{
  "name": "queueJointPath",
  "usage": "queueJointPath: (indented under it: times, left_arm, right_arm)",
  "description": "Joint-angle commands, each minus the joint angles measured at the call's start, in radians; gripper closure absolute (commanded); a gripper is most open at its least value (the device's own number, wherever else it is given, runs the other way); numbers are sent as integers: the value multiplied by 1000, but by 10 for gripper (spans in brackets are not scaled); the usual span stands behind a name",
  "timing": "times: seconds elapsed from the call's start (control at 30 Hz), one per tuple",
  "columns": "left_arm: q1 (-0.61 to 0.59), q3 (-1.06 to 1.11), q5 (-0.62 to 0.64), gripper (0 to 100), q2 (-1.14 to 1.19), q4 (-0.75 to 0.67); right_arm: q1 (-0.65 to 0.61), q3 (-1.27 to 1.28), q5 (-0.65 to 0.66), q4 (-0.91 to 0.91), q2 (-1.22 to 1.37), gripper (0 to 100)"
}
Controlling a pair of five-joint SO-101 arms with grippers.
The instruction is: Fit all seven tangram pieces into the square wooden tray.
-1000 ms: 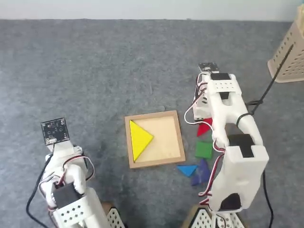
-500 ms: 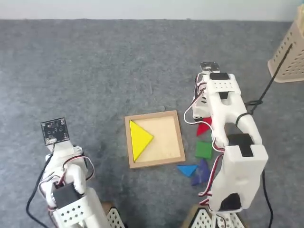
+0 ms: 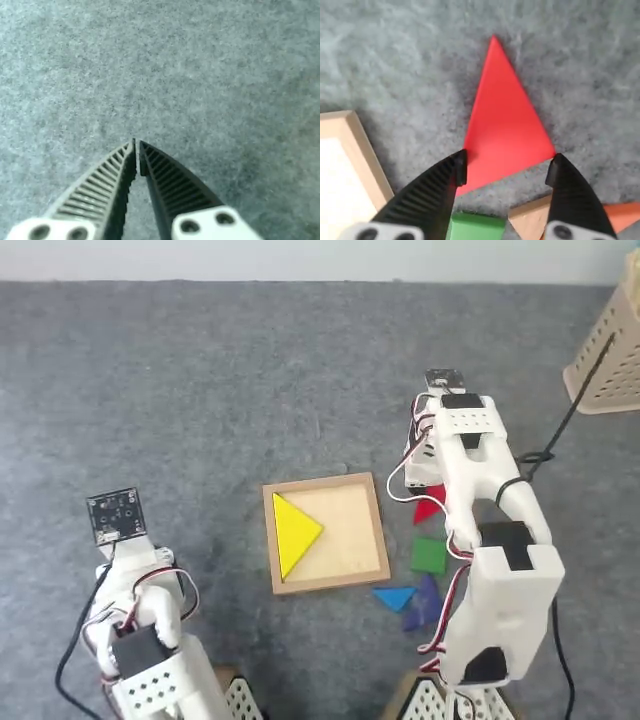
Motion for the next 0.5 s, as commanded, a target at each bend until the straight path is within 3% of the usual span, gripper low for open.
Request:
queueJointPath:
  times: [0.0, 0.37, 0.47]
  left_arm:
    - [3, -8, 15, 987, -8, 6]
    - [3, -8, 15, 987, -8, 6]
    - [3, -8, 15, 987, -8, 6]
  right_arm:
    - [2, 3, 15, -21, -1, 742]
    - [19, 0, 37, -24, -1, 742]
    - [41, -2, 97, -33, -1, 742]
